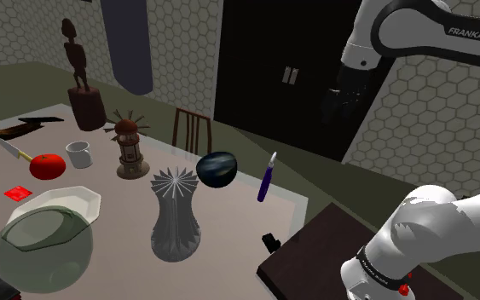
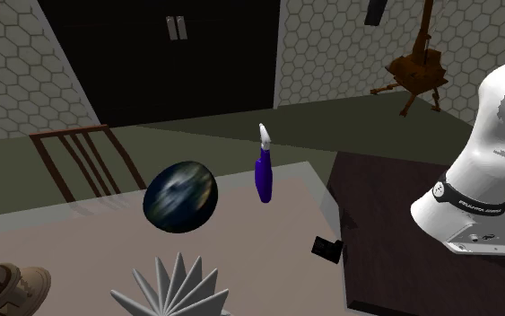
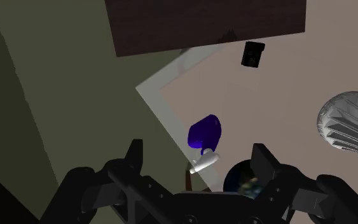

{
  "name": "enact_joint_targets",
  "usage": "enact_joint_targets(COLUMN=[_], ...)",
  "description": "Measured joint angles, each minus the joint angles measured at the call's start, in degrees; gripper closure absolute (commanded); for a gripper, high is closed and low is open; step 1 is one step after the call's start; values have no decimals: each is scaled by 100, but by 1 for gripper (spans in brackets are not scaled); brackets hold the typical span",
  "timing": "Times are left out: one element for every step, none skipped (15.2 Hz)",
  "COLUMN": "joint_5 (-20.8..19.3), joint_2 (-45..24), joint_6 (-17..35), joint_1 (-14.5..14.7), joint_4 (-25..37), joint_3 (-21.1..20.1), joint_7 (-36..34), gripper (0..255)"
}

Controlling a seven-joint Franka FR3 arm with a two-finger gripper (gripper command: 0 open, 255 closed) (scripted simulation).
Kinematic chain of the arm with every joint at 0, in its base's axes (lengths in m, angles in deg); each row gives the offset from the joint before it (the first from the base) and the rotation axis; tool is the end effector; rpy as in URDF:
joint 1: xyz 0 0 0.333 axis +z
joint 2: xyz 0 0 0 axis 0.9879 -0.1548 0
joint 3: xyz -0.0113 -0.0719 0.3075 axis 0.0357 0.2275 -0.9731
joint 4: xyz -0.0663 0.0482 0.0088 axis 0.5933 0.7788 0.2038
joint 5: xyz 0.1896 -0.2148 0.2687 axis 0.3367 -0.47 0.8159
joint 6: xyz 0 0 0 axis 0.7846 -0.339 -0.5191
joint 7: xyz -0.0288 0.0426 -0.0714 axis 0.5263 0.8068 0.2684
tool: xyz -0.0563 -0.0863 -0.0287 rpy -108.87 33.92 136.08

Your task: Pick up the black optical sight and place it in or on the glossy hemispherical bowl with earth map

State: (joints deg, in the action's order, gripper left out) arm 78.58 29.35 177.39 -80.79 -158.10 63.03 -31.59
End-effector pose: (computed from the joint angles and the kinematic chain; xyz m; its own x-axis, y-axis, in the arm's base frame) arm 0.3160 -0.0153 0.6097 0.9846 -0.1736 0.0191 -0.1746 -0.9803 0.0920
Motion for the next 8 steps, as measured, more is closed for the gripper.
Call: enact_joint_targets(joint_5=[0, 13, 28, 44, 89, 94, 124, 172], joint_2=[0, 35, 54, 129, 122, 213, 242, 269], joint_6=[0, 67, 189, 299, 434, 603, 757, 897], joint_1=[0, 8, 17, 29, 56, 63, 83, 117], joint_4=[0, -104, -253, -442, -578, -840, -1030, -1206], joint_3=[0, -26, -57, -91, -167, -188, -244, -326], joint_7=[0, -39, -90, -144, -242, -287, -368, -472], gripper=[0, 0, 0, 0, 0, 0, 0, 0])
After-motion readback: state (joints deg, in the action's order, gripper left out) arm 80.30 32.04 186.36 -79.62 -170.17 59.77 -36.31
